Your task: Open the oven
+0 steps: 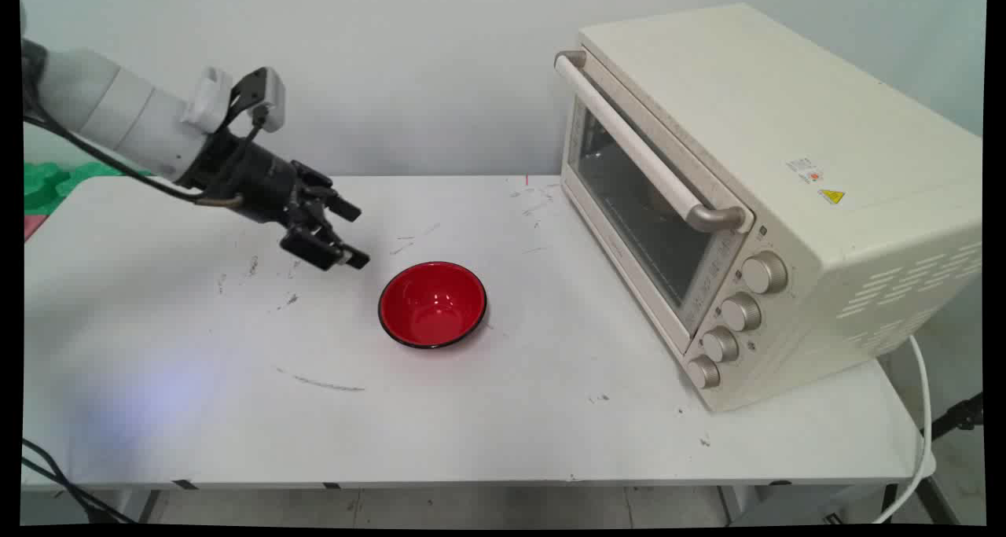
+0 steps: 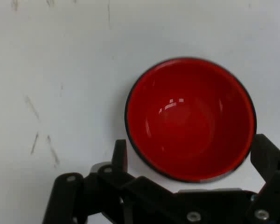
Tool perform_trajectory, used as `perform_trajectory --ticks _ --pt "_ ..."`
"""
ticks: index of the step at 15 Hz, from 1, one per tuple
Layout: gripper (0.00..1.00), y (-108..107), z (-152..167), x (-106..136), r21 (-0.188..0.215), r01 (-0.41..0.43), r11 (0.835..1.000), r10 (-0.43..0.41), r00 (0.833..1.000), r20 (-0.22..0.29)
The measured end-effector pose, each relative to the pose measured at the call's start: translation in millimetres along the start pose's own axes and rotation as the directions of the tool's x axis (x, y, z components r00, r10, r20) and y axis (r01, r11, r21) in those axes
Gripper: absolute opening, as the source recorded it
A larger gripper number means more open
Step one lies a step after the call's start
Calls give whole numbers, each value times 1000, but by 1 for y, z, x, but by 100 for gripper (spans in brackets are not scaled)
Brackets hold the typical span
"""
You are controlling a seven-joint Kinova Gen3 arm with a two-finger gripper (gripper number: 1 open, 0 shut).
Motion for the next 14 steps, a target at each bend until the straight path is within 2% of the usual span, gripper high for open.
perform_trajectory --ticks 7,14 --pt "100 5 12 45 13 5 1000 -4 998 -56" --pt "100 10 15 118 48 -11 999 16 994 -109"
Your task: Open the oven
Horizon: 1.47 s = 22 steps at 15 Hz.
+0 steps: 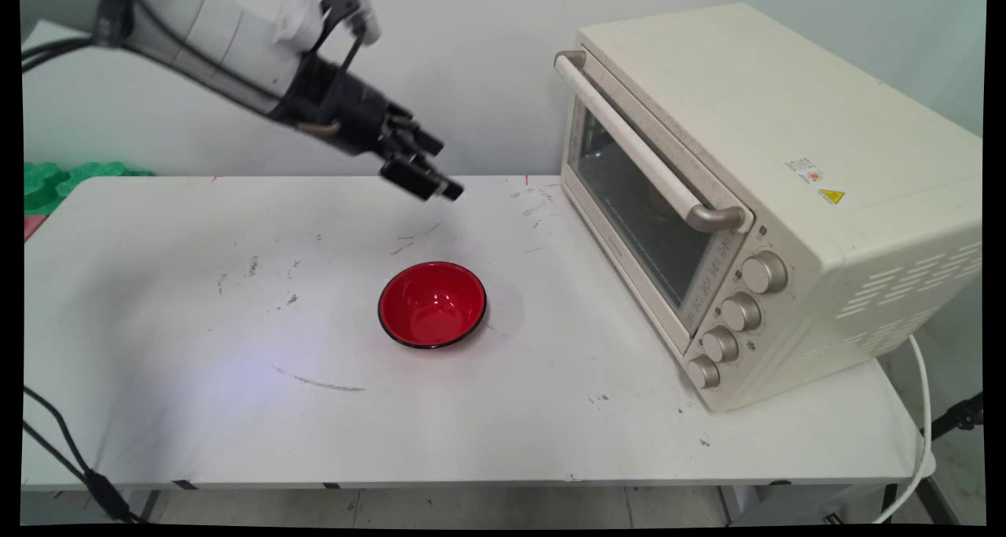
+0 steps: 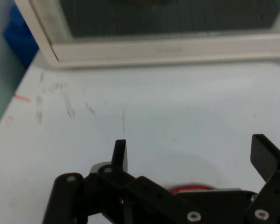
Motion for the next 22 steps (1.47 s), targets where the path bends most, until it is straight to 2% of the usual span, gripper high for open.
perform_trajectory --ticks 7,11,12,17,22 --pt "100 4 10 75 31 -14 999 16 998 -53" --pt "100 9 21 109 41 -24 999 27 997 -79" --pt "0 11 24 117 42 -25 999 28 996 -87" --pt "0 18 38 152 52 -37 998 43 992 -117" --pt "0 24 55 178 66 -59 996 65 994 -88"
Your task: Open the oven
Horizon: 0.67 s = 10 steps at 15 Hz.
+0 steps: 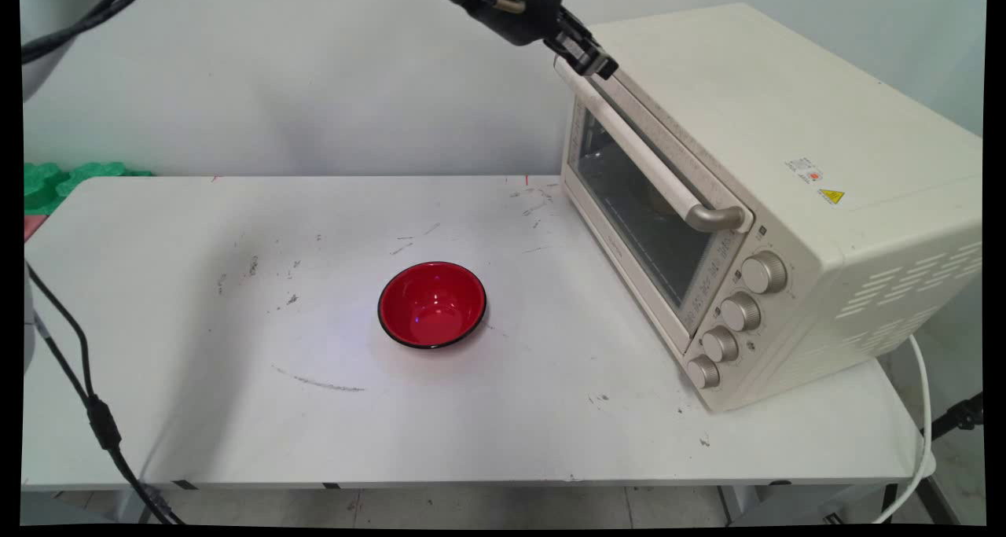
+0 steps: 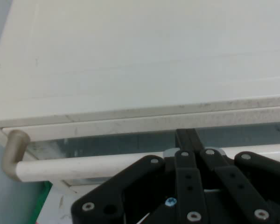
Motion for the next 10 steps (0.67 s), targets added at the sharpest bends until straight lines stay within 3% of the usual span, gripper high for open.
perform_trajectory --ticks 10 --pt "0 5 34 13 9 -10 1000 9 998 66"
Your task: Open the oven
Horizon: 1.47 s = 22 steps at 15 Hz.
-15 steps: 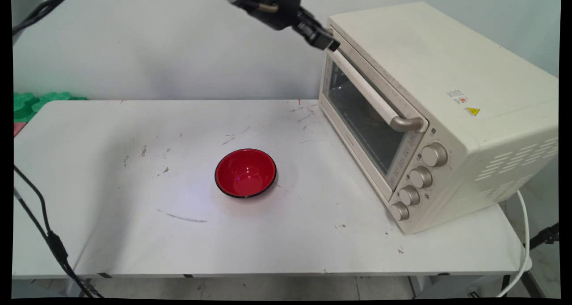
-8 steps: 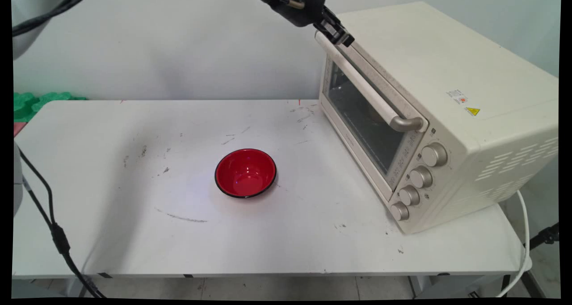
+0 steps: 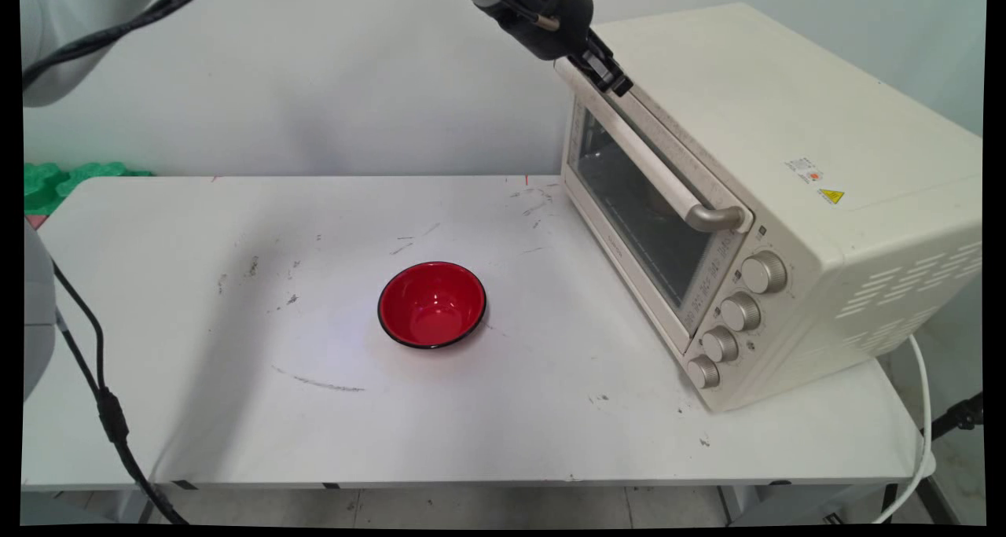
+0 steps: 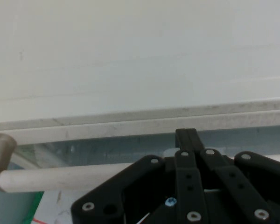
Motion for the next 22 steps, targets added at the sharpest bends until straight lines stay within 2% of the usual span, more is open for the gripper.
perform_trajectory --ticks 13,22 --pt "0 1 33 -4 4 3 1000 -3 999 41" --pt "0 -8 24 -9 23 -5 1000 3 997 78"
